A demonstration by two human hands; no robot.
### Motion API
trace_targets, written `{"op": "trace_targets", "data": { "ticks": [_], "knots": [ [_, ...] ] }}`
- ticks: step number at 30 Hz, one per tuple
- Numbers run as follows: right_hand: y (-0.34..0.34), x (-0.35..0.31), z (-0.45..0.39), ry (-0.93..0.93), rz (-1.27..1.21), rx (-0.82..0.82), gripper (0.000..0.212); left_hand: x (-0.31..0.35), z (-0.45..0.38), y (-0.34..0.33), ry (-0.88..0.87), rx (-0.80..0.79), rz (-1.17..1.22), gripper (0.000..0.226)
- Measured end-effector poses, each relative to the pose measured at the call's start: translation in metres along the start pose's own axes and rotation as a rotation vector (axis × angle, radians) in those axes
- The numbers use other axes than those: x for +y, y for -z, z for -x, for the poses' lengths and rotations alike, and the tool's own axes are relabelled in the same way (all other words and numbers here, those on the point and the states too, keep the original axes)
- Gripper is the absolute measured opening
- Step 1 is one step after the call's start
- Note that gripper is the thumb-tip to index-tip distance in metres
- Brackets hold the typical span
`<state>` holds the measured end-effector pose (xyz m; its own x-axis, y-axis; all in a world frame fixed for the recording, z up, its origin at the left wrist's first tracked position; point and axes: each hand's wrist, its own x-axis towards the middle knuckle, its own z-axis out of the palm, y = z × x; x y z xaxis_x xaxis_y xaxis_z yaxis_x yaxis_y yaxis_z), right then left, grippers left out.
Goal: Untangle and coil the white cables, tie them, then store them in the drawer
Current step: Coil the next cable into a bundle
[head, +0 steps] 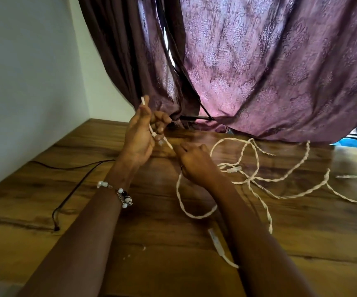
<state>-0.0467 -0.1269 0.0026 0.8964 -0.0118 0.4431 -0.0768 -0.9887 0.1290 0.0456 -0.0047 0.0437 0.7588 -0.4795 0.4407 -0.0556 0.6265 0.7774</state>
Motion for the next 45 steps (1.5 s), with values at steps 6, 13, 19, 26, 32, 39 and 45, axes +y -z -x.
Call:
{"op": "trace_targets", "data": {
  "ticks": [6, 13, 19, 26, 32, 39, 45],
  "knots": [
    [0.022, -0.009, 0.000, 0.222, 0.079, 0.178, 0.046, -0.020, 0.004, 0.003, 0.045, -0.117, -0.513, 0.053],
    [0.030, 0.009, -0.001, 0.120, -0.093, 0.175, 0.035, -0.033, 0.012, 0.008, 0.092, -0.367, -0.802, 0.041],
    [0.033, 0.040, 0.008, -0.012, -0.263, 0.309, 0.023, -0.031, 0.012, -0.001, 0.273, -0.379, -0.456, 0.041],
    [0.017, 0.060, 0.018, -0.451, -0.106, 0.383, 0.020, -0.021, 0.009, 0.012, 0.614, -0.440, 0.103, 0.042],
    [-0.003, 0.049, 0.011, -0.462, 0.010, 0.353, 0.033, -0.017, 0.014, 0.005, 0.617, -0.475, 0.403, 0.038],
    [-0.010, 0.053, 0.014, -0.289, -0.320, 0.367, 0.020, -0.013, 0.005, 0.022, 0.365, -0.324, 0.681, 0.030],
    [-0.014, 0.051, 0.012, -0.409, -0.152, 0.309, 0.015, -0.011, 0.004, 0.025, 0.237, -0.283, 0.721, 0.025]
  ]
}}
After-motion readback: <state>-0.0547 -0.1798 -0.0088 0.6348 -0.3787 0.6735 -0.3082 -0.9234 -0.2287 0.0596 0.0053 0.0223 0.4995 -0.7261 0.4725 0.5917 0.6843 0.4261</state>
